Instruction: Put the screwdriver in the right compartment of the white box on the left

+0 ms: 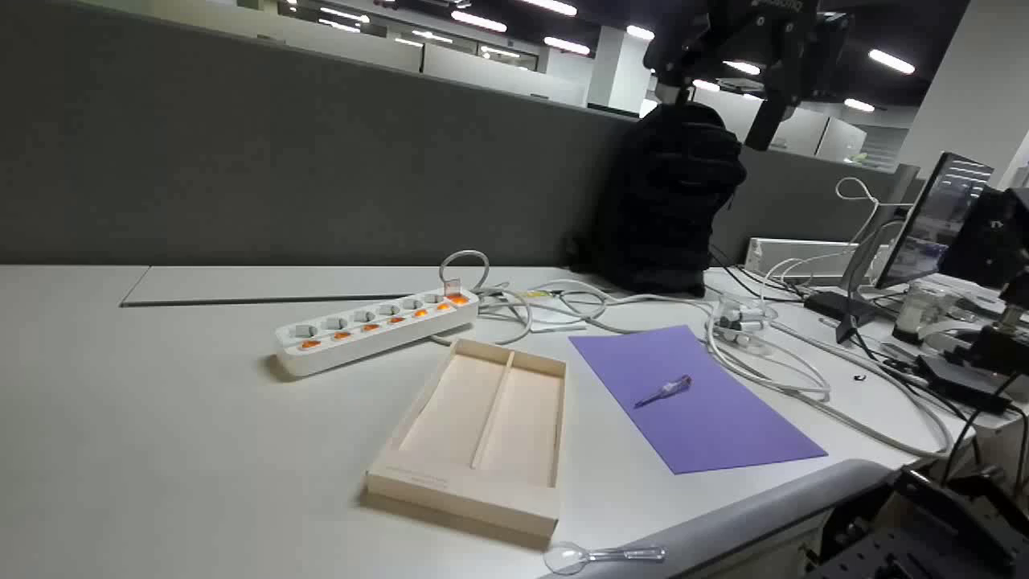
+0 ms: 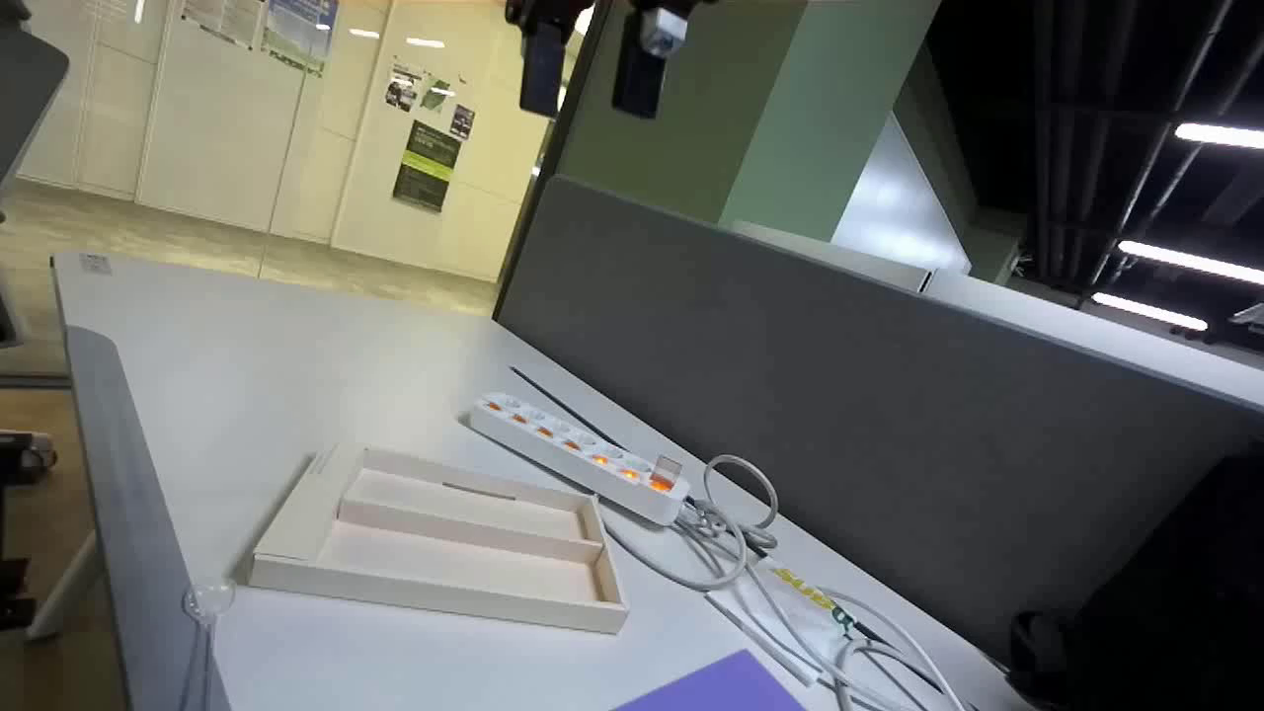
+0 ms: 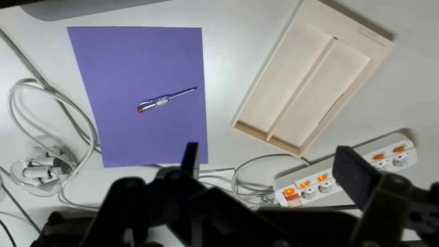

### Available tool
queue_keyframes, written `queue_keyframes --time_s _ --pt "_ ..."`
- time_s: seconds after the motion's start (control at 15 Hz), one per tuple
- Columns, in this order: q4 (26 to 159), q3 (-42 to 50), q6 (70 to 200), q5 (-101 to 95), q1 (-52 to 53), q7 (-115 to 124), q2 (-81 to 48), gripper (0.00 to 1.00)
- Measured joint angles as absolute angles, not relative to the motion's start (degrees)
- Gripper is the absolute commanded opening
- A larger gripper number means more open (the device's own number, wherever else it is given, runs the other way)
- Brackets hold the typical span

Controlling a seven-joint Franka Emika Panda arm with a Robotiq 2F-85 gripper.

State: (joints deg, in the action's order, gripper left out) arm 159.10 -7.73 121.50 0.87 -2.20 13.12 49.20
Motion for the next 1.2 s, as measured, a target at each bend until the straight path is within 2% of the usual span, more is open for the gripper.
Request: queue_keyframes --time_s 1.2 --pt "159.1 -6.9 121.6 1.0 -2.5 13.2 48.7 1.00"
